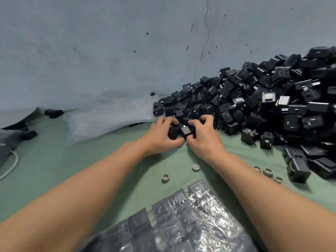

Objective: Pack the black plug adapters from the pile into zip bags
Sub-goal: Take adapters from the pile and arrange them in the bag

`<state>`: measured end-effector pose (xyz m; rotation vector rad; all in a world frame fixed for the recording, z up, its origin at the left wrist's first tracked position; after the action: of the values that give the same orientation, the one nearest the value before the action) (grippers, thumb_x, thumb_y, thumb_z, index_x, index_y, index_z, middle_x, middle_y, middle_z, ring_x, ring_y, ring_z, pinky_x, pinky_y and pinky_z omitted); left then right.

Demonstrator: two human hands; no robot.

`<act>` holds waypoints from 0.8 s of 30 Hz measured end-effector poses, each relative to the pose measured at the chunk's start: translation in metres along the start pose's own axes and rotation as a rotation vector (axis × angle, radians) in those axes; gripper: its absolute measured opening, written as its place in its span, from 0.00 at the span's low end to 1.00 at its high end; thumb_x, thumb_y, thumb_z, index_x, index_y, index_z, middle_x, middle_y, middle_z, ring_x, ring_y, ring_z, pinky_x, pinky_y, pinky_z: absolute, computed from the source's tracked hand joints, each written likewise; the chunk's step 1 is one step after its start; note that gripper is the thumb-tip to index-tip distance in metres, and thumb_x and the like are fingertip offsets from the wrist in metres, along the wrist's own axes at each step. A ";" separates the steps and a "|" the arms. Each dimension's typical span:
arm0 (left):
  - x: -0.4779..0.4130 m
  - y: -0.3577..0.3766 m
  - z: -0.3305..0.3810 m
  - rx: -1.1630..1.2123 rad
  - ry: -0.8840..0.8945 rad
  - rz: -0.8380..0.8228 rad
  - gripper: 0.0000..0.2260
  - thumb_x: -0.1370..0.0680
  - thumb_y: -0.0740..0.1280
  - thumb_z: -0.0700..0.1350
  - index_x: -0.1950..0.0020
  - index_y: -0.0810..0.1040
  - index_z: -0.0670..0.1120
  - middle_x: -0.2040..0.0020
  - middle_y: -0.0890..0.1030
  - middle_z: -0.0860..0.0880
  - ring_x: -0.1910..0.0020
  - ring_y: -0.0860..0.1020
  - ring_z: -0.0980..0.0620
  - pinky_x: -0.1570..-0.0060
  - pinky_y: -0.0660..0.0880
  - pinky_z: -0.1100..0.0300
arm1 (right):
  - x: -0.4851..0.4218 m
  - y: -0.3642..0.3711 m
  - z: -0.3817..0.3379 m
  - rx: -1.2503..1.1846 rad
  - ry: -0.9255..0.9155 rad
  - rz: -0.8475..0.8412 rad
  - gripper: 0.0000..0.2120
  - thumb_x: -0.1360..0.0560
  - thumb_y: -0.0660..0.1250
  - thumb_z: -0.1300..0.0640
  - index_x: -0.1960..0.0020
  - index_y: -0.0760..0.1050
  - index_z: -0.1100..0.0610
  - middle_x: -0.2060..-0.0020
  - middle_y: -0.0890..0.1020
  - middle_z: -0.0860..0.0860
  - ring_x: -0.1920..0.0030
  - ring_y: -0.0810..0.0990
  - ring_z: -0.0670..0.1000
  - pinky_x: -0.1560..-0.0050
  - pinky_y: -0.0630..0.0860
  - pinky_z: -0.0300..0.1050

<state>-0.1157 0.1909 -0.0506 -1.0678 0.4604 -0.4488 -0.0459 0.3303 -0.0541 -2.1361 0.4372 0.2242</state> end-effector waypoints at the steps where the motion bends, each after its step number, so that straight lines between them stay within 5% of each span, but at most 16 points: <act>1: 0.001 0.000 0.003 -0.010 -0.001 0.036 0.26 0.29 0.70 0.61 0.34 0.67 0.55 0.35 0.67 0.50 0.33 0.67 0.46 0.31 0.66 0.49 | 0.003 -0.001 -0.002 -0.006 -0.010 -0.007 0.22 0.22 0.64 0.57 0.29 0.70 0.55 0.28 0.58 0.55 0.46 0.78 0.62 0.49 0.71 0.48; 4: 0.006 -0.003 0.011 -0.085 0.025 0.130 0.23 0.27 0.69 0.60 0.36 0.68 0.53 0.38 0.70 0.49 0.38 0.70 0.45 0.35 0.69 0.48 | 0.011 -0.004 -0.011 -0.024 -0.075 -0.031 0.20 0.23 0.65 0.58 0.31 0.72 0.56 0.30 0.62 0.52 0.45 0.79 0.59 0.46 0.74 0.49; 8: 0.011 0.004 0.021 -0.165 0.084 0.079 0.30 0.25 0.65 0.62 0.24 0.62 0.58 0.32 0.70 0.48 0.34 0.69 0.45 0.34 0.69 0.46 | 0.013 -0.006 -0.012 -0.096 -0.069 -0.069 0.18 0.25 0.64 0.62 0.35 0.73 0.55 0.37 0.73 0.51 0.40 0.76 0.54 0.41 0.70 0.45; 14: 0.012 0.002 0.042 -0.119 0.141 0.036 0.21 0.27 0.66 0.62 0.35 0.69 0.60 0.32 0.70 0.58 0.39 0.75 0.53 0.45 0.74 0.52 | 0.017 -0.011 0.004 -0.416 0.128 -0.099 0.18 0.26 0.62 0.65 0.42 0.71 0.47 0.47 0.78 0.45 0.49 0.75 0.43 0.61 0.67 0.27; 18: 0.006 0.004 0.046 -0.159 0.066 -0.055 0.20 0.27 0.65 0.64 0.37 0.69 0.62 0.36 0.73 0.54 0.44 0.76 0.51 0.42 0.75 0.50 | 0.023 -0.020 0.015 -0.617 0.262 0.064 0.18 0.23 0.62 0.64 0.36 0.71 0.51 0.45 0.77 0.50 0.50 0.77 0.48 0.54 0.72 0.35; 21: -0.002 0.006 0.050 -0.207 -0.039 -0.132 0.22 0.27 0.64 0.65 0.34 0.70 0.63 0.39 0.71 0.50 0.46 0.77 0.48 0.41 0.75 0.50 | 0.031 -0.029 0.030 -0.771 0.474 0.209 0.16 0.21 0.61 0.62 0.35 0.72 0.53 0.53 0.78 0.51 0.61 0.75 0.49 0.60 0.74 0.44; 24: 0.005 0.004 0.060 0.109 -0.111 -0.109 0.17 0.27 0.67 0.62 0.40 0.77 0.59 0.48 0.78 0.52 0.55 0.78 0.53 0.50 0.77 0.56 | 0.042 -0.036 0.040 -0.999 0.661 0.258 0.11 0.19 0.60 0.61 0.38 0.73 0.56 0.58 0.77 0.52 0.61 0.75 0.51 0.47 0.79 0.52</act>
<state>-0.0779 0.2329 -0.0307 -1.0094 0.2773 -0.5021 0.0072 0.3722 -0.0632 -3.1204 1.1714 -0.1884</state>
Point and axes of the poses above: each hand's wrist, its own x-axis away from the middle knuckle, its own y-axis out of the palm, z = x × y, the point moved 6 cm from there along -x, towards the middle knuckle
